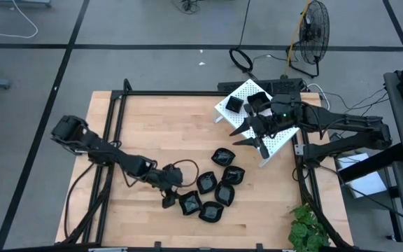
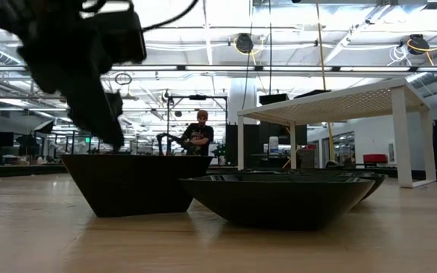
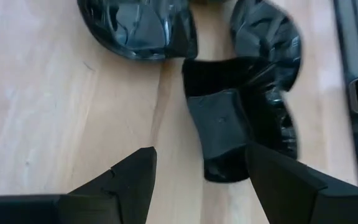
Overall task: Pick & Place Mini shaped plates
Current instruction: Stack the distorted square plate on top of the other distorted square plates on the shelf
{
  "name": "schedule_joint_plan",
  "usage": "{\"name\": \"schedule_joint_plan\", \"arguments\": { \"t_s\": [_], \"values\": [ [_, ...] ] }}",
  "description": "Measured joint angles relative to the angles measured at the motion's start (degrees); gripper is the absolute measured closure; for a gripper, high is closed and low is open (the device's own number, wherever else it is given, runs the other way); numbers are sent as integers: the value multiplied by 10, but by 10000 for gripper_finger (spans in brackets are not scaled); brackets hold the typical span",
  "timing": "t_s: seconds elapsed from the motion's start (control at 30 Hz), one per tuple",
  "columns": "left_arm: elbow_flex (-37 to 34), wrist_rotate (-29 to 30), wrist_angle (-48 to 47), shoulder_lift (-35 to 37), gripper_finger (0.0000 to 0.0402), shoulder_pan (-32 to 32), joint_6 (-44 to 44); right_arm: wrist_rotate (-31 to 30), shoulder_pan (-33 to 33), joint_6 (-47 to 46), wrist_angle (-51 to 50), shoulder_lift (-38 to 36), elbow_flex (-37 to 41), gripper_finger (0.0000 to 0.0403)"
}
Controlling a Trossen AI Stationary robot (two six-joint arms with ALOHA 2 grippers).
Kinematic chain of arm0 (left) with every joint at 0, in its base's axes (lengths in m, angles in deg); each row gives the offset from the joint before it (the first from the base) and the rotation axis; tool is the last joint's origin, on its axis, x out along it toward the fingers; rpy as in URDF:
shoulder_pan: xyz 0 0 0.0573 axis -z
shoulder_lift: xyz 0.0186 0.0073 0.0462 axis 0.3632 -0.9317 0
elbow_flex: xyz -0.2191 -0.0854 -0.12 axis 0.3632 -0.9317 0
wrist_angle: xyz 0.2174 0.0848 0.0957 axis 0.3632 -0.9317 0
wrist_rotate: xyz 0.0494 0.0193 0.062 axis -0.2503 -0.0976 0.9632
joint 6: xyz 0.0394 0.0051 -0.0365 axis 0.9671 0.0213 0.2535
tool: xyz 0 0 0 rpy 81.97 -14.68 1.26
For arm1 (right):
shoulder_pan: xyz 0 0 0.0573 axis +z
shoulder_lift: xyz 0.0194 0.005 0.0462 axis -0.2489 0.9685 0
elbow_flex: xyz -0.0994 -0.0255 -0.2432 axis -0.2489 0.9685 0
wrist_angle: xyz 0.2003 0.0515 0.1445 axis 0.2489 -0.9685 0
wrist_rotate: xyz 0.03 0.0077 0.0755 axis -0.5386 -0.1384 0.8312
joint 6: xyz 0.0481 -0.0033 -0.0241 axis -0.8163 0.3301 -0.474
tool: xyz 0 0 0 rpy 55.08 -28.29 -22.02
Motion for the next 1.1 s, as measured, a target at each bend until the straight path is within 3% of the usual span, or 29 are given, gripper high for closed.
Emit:
{"name": "schedule_joint_plan", "arguments": {
  "t_s": [0.23, 0.57, 0.67, 1.0, 1.1],
  "values": [
    [25, -11, 13, -81, 151, 0, 22, 0, 0, -16, 5, 0, 0, 273],
    [36, 1, 16, -96, 163, -11, 27, 0, 0, -28, 9, 0, 0, 273],
    [36, 1, 20, -96, 199, -14, 27, 0, 0, -26, 9, 0, 0, 273],
    [36, -5, 26, -96, 374, -28, 16, 0, -1, -24, 24, 0, 27, 273],
    [36, -8, 14, -81, 393, -31, 27, 0, -1, -24, 24, 0, 28, 273]
  ]
}}
